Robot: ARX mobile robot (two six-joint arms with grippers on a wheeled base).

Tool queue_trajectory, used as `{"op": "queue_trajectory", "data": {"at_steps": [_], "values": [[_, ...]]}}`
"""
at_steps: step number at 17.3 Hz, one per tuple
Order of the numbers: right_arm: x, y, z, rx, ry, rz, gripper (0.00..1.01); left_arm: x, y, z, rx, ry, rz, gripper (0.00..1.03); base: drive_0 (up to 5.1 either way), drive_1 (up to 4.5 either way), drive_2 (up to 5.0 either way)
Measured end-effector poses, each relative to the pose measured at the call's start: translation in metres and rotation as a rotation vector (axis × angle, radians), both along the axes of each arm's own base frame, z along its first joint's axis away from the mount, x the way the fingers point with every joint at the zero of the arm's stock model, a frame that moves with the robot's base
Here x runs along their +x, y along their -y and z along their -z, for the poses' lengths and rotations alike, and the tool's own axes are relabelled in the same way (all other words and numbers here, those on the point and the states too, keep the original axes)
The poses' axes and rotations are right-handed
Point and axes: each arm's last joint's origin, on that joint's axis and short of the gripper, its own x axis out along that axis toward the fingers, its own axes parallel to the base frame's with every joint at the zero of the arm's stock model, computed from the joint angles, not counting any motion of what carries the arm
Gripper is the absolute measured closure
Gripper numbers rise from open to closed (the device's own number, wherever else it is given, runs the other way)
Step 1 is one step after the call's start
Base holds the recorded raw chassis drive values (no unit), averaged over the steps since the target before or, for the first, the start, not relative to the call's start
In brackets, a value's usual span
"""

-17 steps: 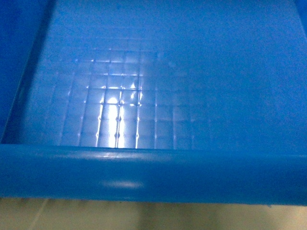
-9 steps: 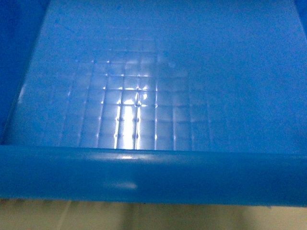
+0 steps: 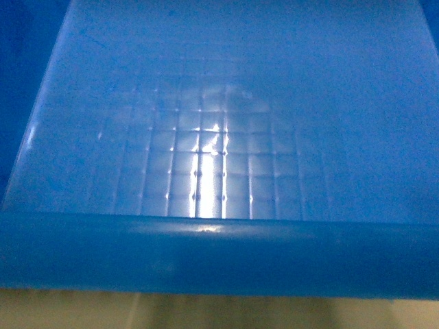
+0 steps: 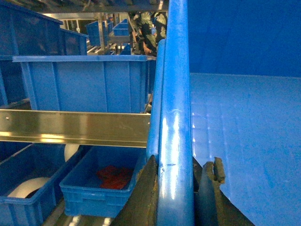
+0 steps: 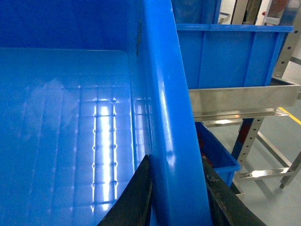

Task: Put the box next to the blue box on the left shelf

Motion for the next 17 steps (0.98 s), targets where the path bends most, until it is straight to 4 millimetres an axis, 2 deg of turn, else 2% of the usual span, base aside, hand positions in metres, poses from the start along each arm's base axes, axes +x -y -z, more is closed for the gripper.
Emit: {"op": "queue_trajectory", "data": {"at_steps": [2, 17], "values": [[0.0, 0.0, -0.0005, 0.002, 0.005, -0.001, 0.81, -0.0001, -0.0001, -0.0006, -0.002, 0.005, 0.0, 0.92, -5.0, 2.47, 2.5], [-0.0001, -0.0002, -0.0003, 0.001, 0.003, -0.005, 0.81, -0.0003, -0.0004, -0.0006, -0.001, 0.004, -0.002, 0.92, 0.0, 0.0, 0.0]]}}
